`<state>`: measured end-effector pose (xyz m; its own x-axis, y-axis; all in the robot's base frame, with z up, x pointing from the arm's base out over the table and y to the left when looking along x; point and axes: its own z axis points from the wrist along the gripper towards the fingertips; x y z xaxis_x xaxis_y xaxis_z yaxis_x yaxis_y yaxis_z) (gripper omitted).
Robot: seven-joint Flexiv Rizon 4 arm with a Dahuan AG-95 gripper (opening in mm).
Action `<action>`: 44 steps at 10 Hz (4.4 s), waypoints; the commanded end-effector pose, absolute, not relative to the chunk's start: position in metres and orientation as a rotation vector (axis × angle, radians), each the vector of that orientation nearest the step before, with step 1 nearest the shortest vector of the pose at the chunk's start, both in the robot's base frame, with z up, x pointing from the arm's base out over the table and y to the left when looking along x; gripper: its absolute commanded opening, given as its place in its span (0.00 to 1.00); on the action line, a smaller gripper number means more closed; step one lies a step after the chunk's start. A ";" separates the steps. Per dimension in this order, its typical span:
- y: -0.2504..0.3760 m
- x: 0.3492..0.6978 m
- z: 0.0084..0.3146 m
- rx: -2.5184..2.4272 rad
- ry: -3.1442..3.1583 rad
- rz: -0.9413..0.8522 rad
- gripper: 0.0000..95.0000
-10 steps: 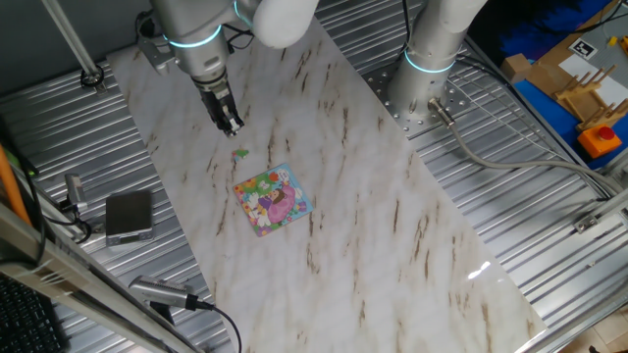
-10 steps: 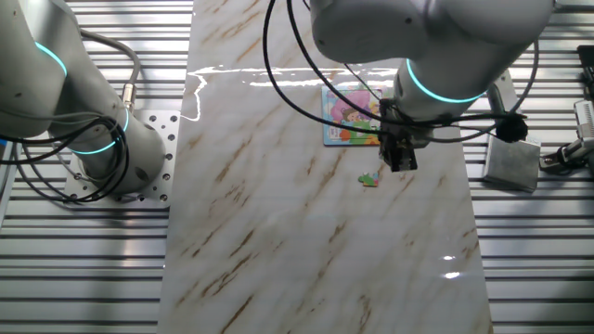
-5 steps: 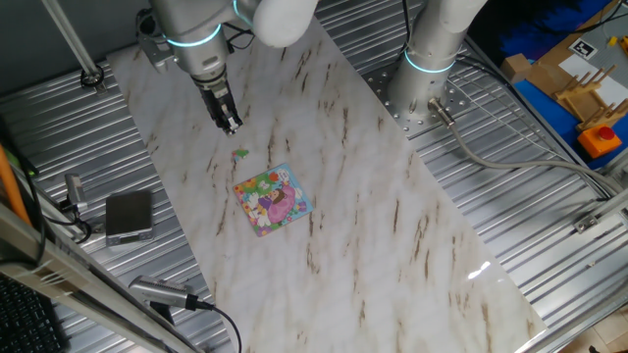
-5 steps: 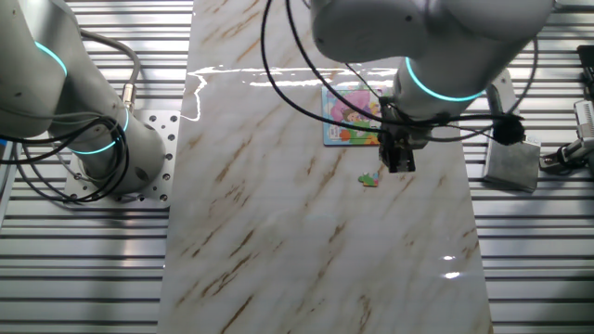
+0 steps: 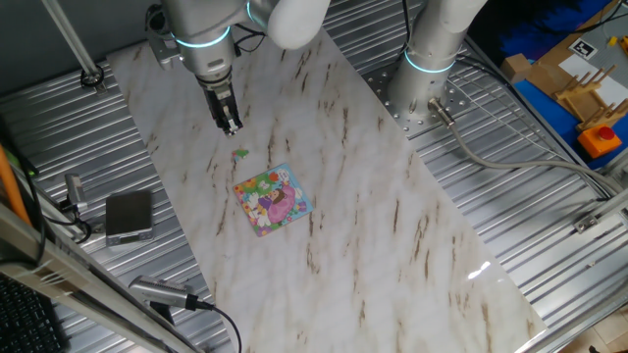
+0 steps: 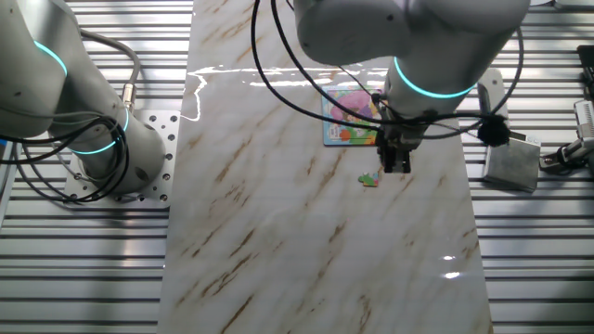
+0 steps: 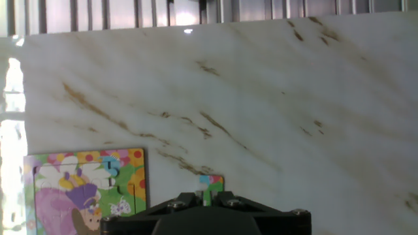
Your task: Assemble one piece of a puzzle
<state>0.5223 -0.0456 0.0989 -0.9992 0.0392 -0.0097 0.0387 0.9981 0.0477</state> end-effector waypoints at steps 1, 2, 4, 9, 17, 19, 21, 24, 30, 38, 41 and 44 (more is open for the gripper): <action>-0.047 0.523 0.095 0.077 3.121 0.075 0.20; -0.048 0.524 0.093 0.084 3.118 0.076 0.40; -0.049 0.524 0.089 0.088 3.113 0.078 0.40; -0.050 0.525 0.074 0.070 3.113 0.067 0.40; -0.051 0.516 0.052 0.070 3.094 0.068 0.40; -0.051 0.515 0.051 0.066 3.093 0.067 0.20; -0.051 0.515 0.051 0.064 3.100 0.059 0.20; -0.051 0.515 0.052 0.053 3.098 0.055 0.20; -0.051 0.515 0.052 -0.016 3.101 0.053 0.40; -0.049 0.517 0.048 0.057 3.091 0.041 0.40; -0.049 0.518 0.043 0.088 3.089 0.040 0.40; -0.048 0.518 0.038 0.103 3.086 0.042 0.40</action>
